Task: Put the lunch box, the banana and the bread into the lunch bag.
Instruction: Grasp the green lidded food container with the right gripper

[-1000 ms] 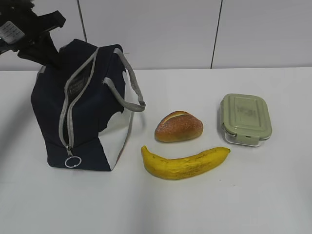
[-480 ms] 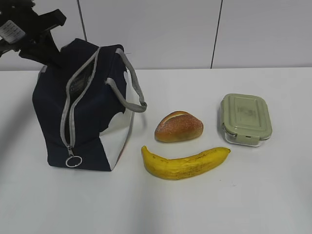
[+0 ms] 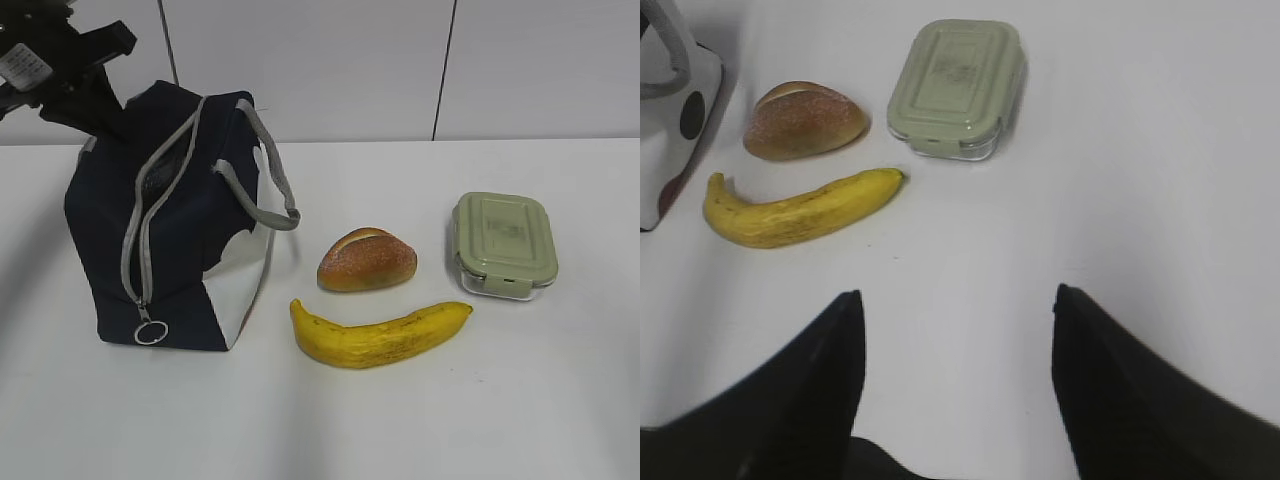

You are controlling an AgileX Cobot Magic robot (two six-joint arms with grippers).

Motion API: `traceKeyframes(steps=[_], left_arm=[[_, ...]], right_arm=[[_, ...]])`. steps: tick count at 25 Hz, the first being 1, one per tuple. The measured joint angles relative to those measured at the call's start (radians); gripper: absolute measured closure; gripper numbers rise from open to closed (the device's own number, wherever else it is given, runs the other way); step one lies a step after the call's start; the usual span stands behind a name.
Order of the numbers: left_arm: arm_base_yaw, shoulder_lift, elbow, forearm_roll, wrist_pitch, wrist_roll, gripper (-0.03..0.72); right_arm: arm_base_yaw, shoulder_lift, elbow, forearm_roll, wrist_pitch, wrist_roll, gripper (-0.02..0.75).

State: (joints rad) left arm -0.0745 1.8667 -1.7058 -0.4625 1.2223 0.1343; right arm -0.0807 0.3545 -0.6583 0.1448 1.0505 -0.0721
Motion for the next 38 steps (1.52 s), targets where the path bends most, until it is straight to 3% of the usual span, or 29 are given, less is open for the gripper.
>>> traceKeyframes(steps=[8,16,28,34,38], left_arm=[[0.0,0.0,0.0,-0.019,0.002,0.001,0.691],[0.0,0.0,0.0,-0.024,0.004,0.003,0.691],[0.0,0.0,0.0,-0.049,0.004,0.003,0.691],[0.0,0.0,0.0,-0.049,0.004,0.003,0.691],[0.0,0.0,0.0,-0.049,0.004,0.003,0.691]], right_arm=[[0.0,0.42,-0.063,0.174,-0.132,-0.045,0.299],[0.0,0.834,-0.207,0.302,-0.155,-0.183,0.298],[-0.007,1.204,-0.525,0.273,-0.117,-0.235,0.3],[-0.101,1.286,-0.582,0.289,-0.071,-0.305,0.3],[-0.205,1.328,-0.584,0.427,-0.042,-0.468,0.3]])
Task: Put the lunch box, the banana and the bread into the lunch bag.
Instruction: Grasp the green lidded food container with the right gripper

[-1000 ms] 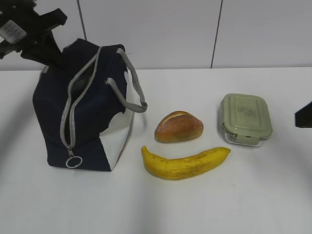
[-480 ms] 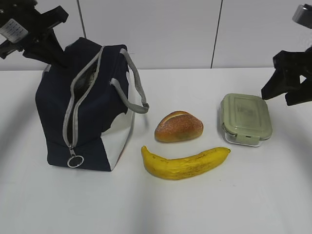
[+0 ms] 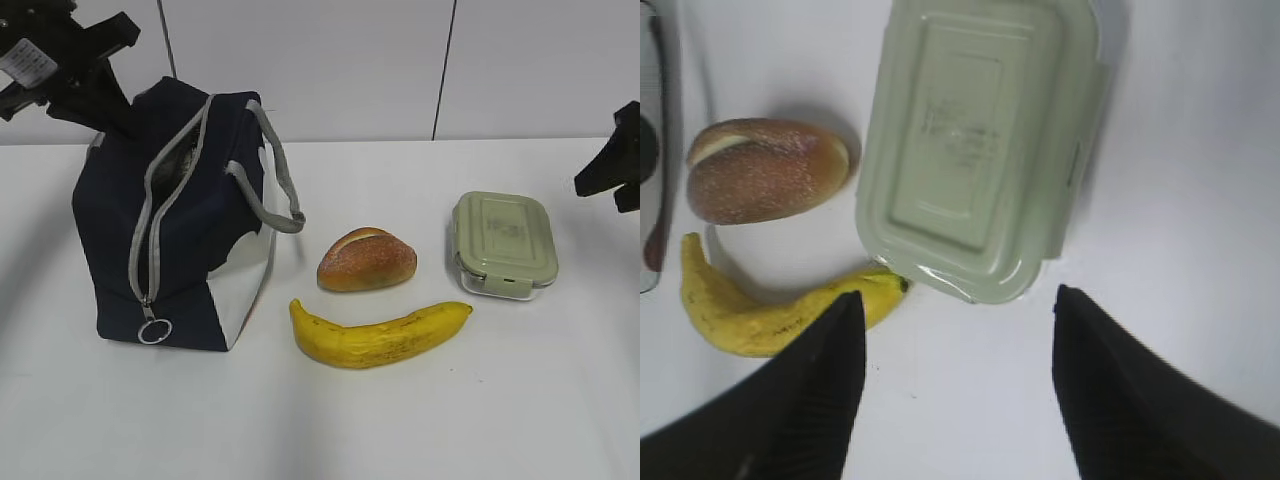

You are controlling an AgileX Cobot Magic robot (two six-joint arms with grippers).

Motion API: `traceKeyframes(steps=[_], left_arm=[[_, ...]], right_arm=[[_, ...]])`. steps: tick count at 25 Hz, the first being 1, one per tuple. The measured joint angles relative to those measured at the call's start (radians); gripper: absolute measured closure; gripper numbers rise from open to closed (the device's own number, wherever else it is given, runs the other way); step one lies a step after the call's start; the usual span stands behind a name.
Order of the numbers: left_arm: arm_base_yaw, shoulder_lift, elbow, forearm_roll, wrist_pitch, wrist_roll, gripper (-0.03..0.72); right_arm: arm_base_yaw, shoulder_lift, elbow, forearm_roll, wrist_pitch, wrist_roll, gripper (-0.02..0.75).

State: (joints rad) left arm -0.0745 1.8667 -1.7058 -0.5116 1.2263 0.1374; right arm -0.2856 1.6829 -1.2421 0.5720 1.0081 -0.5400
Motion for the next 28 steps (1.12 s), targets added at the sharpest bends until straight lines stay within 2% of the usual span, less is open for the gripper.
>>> traceKeyframes(steps=[4,7,14,21,28], left_arm=[[0.0,0.0,0.0,0.0,0.0,0.0,0.691],[0.0,0.0,0.0,0.0,0.0,0.0,0.691],[0.0,0.0,0.0,0.0,0.0,0.008,0.691],[0.0,0.0,0.0,0.0,-0.003,0.015,0.691],[0.0,0.0,0.0,0.0,-0.007,0.015,0.691]], right_arm=[[-0.078,0.051,0.0,0.187,0.042,-0.21,0.3],[-0.104,0.118,-0.002,0.252,0.085,-0.293,0.3],[-0.109,0.277,-0.002,0.276,0.061,-0.359,0.3],[-0.111,0.288,-0.002,0.273,0.0,-0.391,0.295],[-0.111,0.338,-0.05,0.325,0.053,-0.435,0.183]])
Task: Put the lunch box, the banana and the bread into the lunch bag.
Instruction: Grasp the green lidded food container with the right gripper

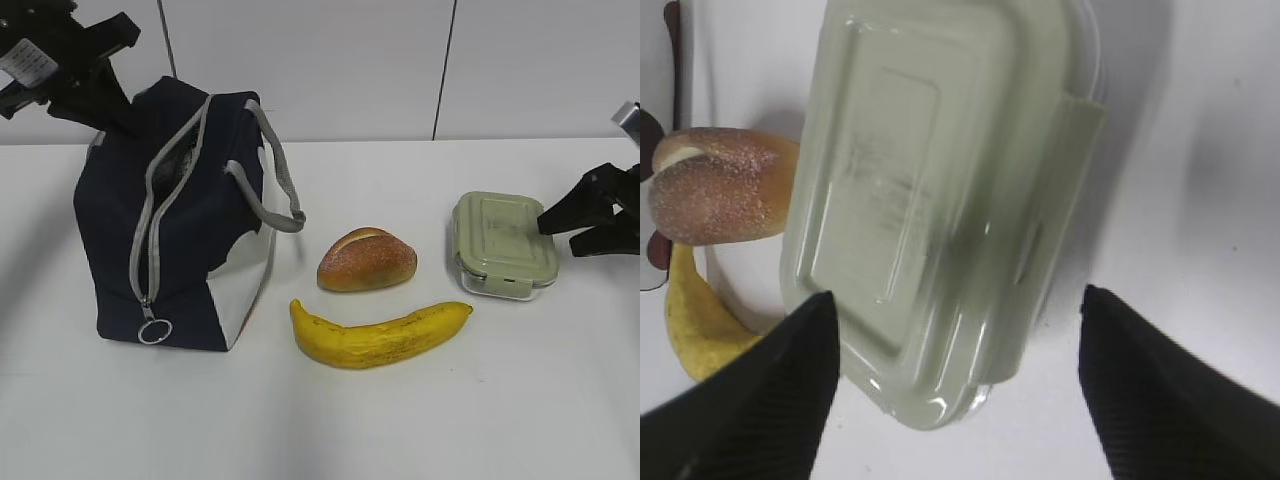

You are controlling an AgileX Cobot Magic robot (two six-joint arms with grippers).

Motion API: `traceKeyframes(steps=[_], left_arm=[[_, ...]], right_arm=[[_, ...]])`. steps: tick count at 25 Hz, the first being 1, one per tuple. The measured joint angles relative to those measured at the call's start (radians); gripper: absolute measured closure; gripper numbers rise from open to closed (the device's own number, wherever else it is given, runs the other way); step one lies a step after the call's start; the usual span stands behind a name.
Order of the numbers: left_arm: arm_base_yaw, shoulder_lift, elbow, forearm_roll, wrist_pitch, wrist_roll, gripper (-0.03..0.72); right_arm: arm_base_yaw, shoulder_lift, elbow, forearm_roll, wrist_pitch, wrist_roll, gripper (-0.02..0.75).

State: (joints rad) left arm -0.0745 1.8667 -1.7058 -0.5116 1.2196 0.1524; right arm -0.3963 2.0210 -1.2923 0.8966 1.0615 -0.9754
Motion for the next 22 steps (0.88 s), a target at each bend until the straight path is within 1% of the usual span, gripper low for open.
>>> traceKeyframes(steps=[5,13,19,21,22], left_arm=[[0.0,0.0,0.0,0.0,0.0,0.0,0.691],[0.0,0.0,0.0,0.001,0.0,0.007,0.691],[0.0,0.0,0.0,0.004,0.006,0.04,0.691],[0.0,0.0,0.0,0.004,0.007,0.041,0.691],[0.0,0.0,0.0,0.004,0.007,0.041,0.691]], right_arm=[[0.0,0.067,-0.069,0.015,0.062,0.009,0.174],[0.0,0.134,-0.092,0.034,0.088,0.013,0.174],[0.0,0.2,-0.116,0.107,0.108,-0.011,0.175],[0.0,0.205,-0.12,0.114,0.108,-0.014,0.203],[0.0,0.207,-0.12,0.118,0.108,-0.019,0.232]])
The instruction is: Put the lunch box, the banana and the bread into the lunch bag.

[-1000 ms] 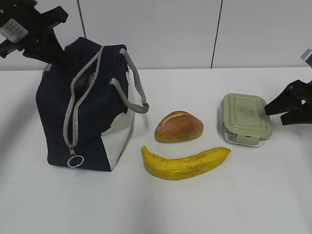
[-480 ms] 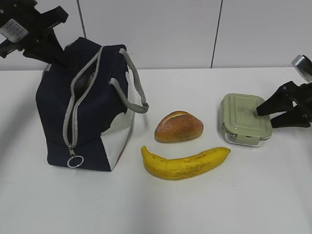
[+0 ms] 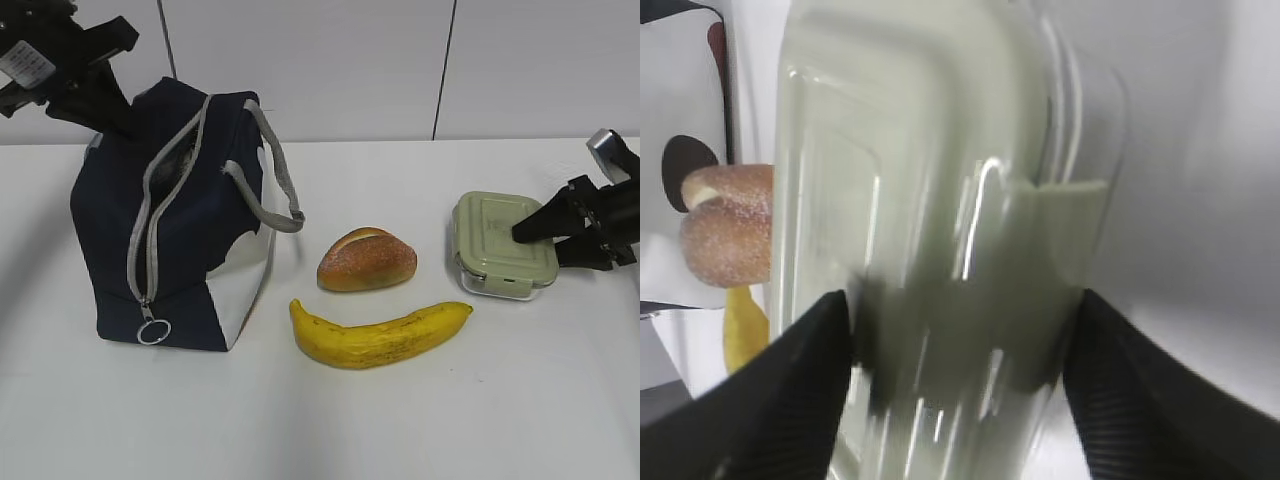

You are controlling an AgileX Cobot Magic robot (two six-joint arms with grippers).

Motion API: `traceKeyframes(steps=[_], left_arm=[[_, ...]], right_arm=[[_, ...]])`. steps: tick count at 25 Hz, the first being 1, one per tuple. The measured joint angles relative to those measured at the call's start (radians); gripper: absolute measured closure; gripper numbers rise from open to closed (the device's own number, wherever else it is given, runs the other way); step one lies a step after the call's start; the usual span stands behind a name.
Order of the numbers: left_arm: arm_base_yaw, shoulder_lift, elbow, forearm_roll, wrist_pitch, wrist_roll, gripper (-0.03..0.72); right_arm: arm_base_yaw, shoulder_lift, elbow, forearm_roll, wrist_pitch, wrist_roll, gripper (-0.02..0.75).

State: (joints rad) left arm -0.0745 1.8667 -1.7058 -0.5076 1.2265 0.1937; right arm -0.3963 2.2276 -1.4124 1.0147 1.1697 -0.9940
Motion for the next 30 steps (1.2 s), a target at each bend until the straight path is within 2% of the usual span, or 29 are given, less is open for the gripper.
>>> traceKeyframes(steps=[3,5,25,30], left_arm=[[0.0,0.0,0.0,0.0,0.0,0.0,0.691],[0.0,0.0,0.0,0.0,0.0,0.0,0.691],[0.0,0.0,0.0,-0.003,0.0,0.0,0.691],[0.0,0.0,0.0,-0.006,0.0,0.0,0.691]], right_arm=[[0.0,0.005,-0.002,0.031,0.008,-0.002,0.332],[0.0,0.009,-0.002,0.046,0.013,-0.002,0.357],[0.0,0.013,-0.002,0.056,0.019,0.017,0.373],[0.002,-0.046,-0.008,0.023,-0.017,0.071,0.373]])
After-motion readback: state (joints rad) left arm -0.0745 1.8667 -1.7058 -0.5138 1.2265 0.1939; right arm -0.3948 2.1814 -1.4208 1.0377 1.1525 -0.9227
